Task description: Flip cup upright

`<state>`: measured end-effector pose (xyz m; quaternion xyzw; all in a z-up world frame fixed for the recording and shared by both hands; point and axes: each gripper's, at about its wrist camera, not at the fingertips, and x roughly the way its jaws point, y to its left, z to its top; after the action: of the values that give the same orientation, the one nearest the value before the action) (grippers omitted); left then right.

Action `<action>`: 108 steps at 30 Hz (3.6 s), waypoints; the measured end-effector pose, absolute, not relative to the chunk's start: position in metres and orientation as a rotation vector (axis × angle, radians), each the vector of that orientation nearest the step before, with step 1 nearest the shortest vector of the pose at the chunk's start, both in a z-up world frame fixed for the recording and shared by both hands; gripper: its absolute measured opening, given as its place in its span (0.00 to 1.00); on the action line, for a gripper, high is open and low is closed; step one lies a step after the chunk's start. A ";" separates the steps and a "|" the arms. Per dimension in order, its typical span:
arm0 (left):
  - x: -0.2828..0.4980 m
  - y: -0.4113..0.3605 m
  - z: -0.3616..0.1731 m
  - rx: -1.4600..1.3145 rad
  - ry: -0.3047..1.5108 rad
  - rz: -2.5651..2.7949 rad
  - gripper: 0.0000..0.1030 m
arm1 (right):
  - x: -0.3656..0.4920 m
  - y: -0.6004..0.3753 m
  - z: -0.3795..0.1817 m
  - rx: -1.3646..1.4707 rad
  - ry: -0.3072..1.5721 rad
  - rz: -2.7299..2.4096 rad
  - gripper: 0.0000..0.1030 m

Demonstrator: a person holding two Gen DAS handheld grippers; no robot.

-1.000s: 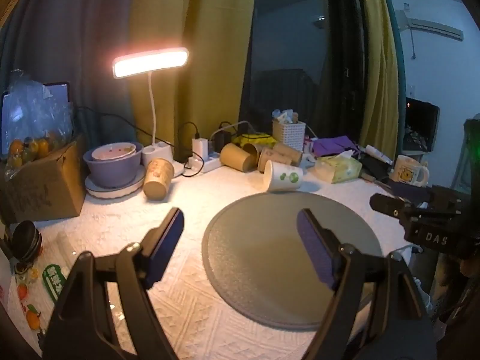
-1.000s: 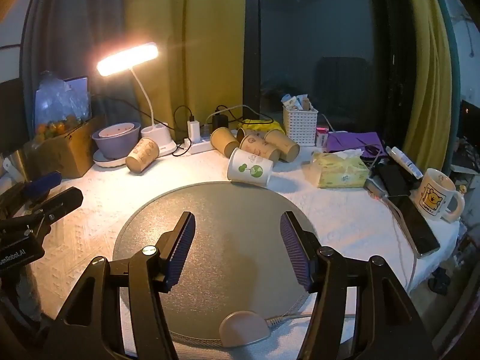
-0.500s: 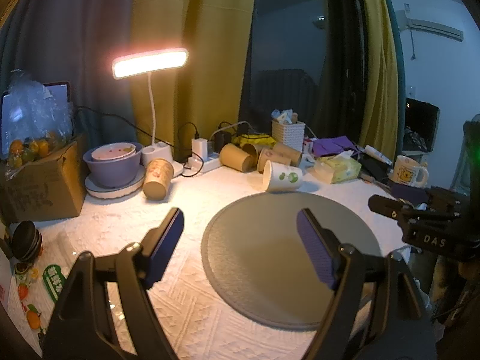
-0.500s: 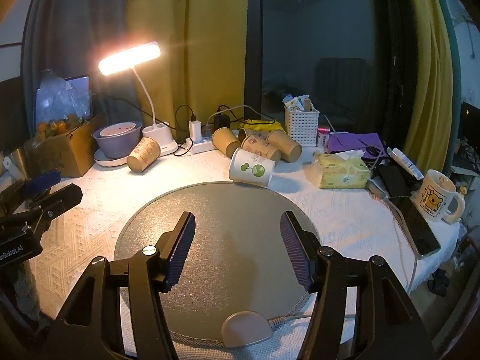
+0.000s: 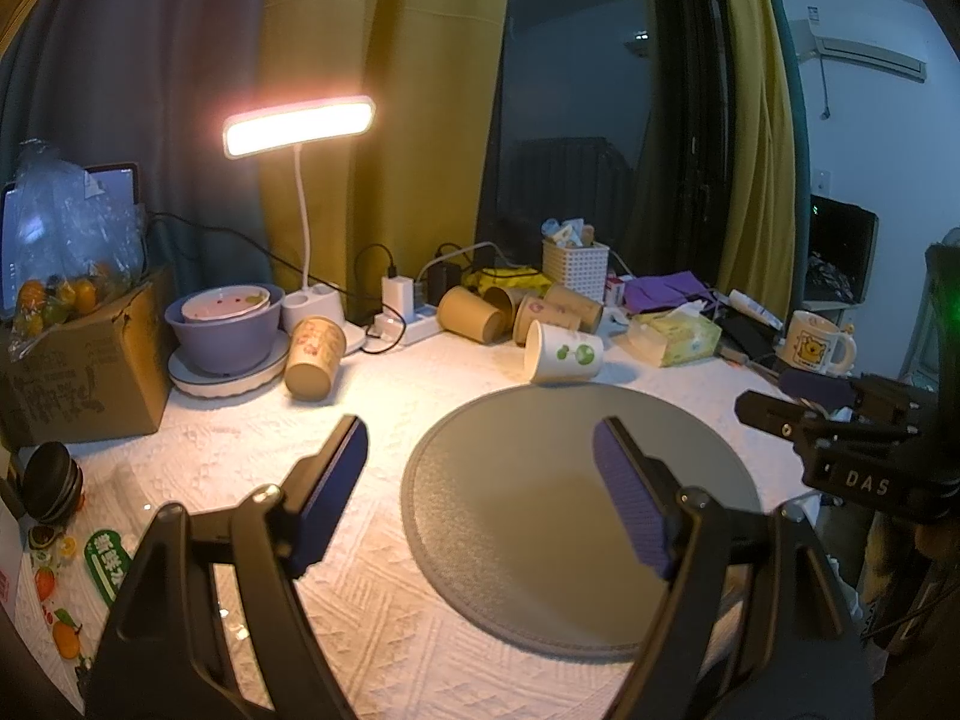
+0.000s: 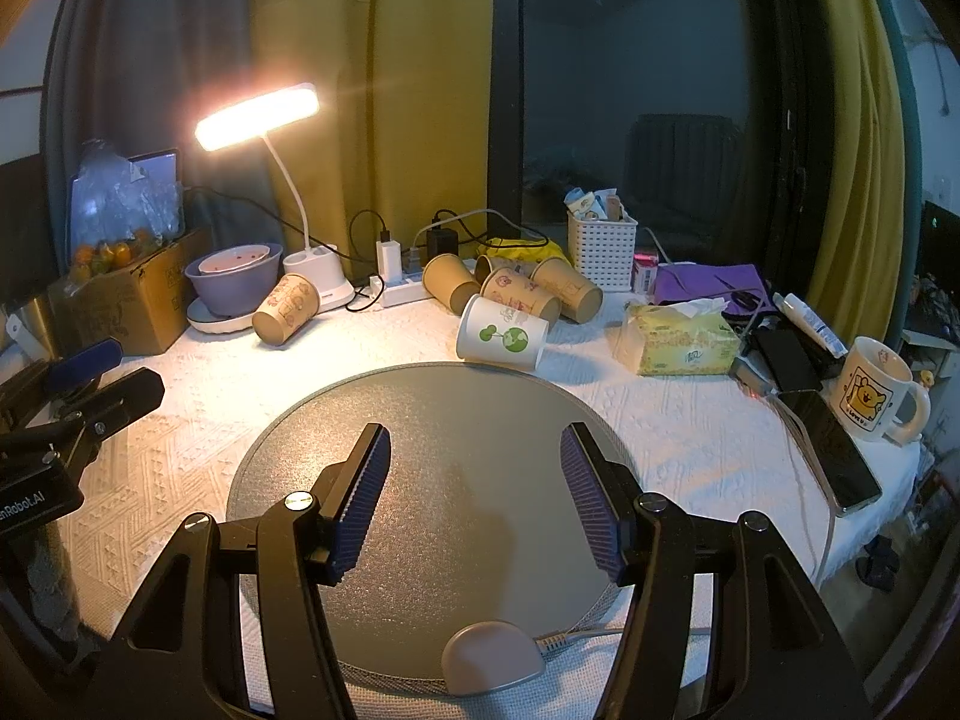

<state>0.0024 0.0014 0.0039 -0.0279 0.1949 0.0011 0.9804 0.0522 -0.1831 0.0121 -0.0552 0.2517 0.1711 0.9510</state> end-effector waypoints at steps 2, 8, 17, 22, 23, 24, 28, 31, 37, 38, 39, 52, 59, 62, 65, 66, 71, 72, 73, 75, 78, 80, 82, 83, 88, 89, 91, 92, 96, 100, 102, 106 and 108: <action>0.002 0.001 0.004 -0.057 0.392 0.001 0.77 | 0.052 -0.183 0.012 -0.112 0.512 0.348 0.60; 0.002 0.001 0.004 -0.057 0.392 0.002 0.77 | 0.052 -0.183 0.012 -0.112 0.512 0.348 0.60; 0.001 -0.001 0.005 -0.057 0.392 0.000 0.77 | 0.053 -0.183 0.012 -0.112 0.512 0.348 0.60; 0.001 -0.003 0.006 -0.056 0.392 -0.001 0.77 | 0.053 -0.184 0.012 -0.111 0.513 0.347 0.60; 0.001 -0.003 0.006 -0.055 0.392 0.000 0.77 | 0.053 -0.184 0.012 -0.112 0.513 0.349 0.60; 0.001 -0.003 0.006 -0.055 0.392 -0.001 0.77 | 0.053 -0.184 0.012 -0.112 0.512 0.349 0.60; 0.002 -0.004 0.007 -0.057 0.392 -0.001 0.77 | 0.053 -0.184 0.012 -0.112 0.512 0.349 0.60; 0.002 -0.003 0.007 -0.055 0.392 -0.001 0.77 | 0.053 -0.184 0.012 -0.111 0.512 0.348 0.60; 0.003 -0.008 0.009 -0.052 0.393 -0.006 0.77 | 0.053 -0.184 0.012 -0.112 0.513 0.349 0.60; 0.003 -0.007 0.009 -0.053 0.392 -0.004 0.77 | 0.053 -0.184 0.012 -0.112 0.513 0.349 0.60; 0.003 -0.007 0.009 -0.053 0.392 -0.005 0.77 | 0.053 -0.184 0.012 -0.111 0.513 0.348 0.60; 0.003 -0.009 0.009 -0.053 0.390 -0.005 0.77 | 0.053 -0.184 0.012 -0.111 0.513 0.349 0.60; 0.003 -0.010 0.009 -0.055 0.391 -0.005 0.77 | 0.053 -0.183 0.012 -0.112 0.513 0.349 0.60; 0.002 -0.009 0.009 -0.054 0.391 -0.006 0.77 | 0.053 -0.183 0.012 -0.111 0.513 0.349 0.60; 0.002 -0.009 0.009 -0.053 0.391 -0.006 0.77 | 0.053 -0.183 0.012 -0.112 0.513 0.349 0.60; 0.003 -0.010 0.009 -0.052 0.392 -0.006 0.77 | 0.053 -0.183 0.012 -0.112 0.513 0.349 0.60; 0.002 -0.011 0.008 -0.057 0.391 -0.006 0.77 | 0.054 -0.183 0.012 -0.112 0.515 0.349 0.60; 0.003 -0.012 0.008 -0.057 0.393 -0.008 0.77 | 0.053 -0.183 0.012 -0.113 0.516 0.349 0.60; 0.003 -0.013 0.008 -0.054 0.393 -0.010 0.77 | 0.054 -0.183 0.012 -0.114 0.517 0.350 0.60; 0.005 -0.015 0.007 -0.051 0.397 -0.013 0.77 | 0.055 -0.182 0.011 -0.120 0.517 0.353 0.60; 0.009 -0.013 0.005 -0.041 0.403 -0.011 0.77 | 0.059 -0.179 0.011 -0.136 0.514 0.357 0.60; 0.016 -0.010 0.004 -0.040 0.423 -0.008 0.77 | 0.064 -0.176 0.010 -0.149 0.514 0.362 0.60; 0.027 -0.004 0.001 -0.038 0.461 0.000 0.77 | 0.072 -0.173 0.009 -0.165 0.518 0.369 0.60; 0.034 0.000 -0.002 -0.039 0.483 0.005 0.77 | 0.077 -0.172 0.009 -0.170 0.523 0.372 0.60; 0.067 0.027 -0.016 -0.078 0.589 0.033 0.77 | 0.111 -0.168 0.005 -0.178 0.563 0.407 0.60; 0.074 0.033 -0.018 -0.086 0.604 0.044 0.77 | 0.118 -0.167 0.004 -0.176 0.570 0.416 0.60; 0.088 0.045 -0.023 -0.095 0.625 0.062 0.77 | 0.134 -0.164 0.001 -0.172 0.588 0.437 0.60; 0.096 0.052 -0.025 -0.094 0.638 0.074 0.77 | 0.143 -0.161 -0.002 -0.170 0.601 0.450 0.60; 0.128 0.074 -0.029 -0.087 0.683 0.102 0.77 | 0.178 -0.151 -0.011 -0.166 0.635 0.481 0.60; 0.158 0.090 -0.031 -0.085 0.714 0.134 0.77 | 0.208 -0.140 -0.017 -0.148 0.674 0.529 0.60; 0.173 0.096 -0.033 -0.082 0.734 0.151 0.77 | 0.221 -0.134 -0.019 -0.129 0.693 0.551 0.60; 0.204 0.109 -0.039 -0.075 0.766 0.190 0.77 | 0.242 -0.126 -0.022 -0.106 0.724 0.581 0.60; 0.219 0.113 -0.042 -0.056 0.779 0.209 0.77 | 0.251 -0.124 -0.022 -0.099 0.730 0.582 0.60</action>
<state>0.2192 0.1135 -0.0424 -0.0272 0.3788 0.1019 0.9194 0.2508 -0.1244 -0.0224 -0.0475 0.3517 0.2805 0.8919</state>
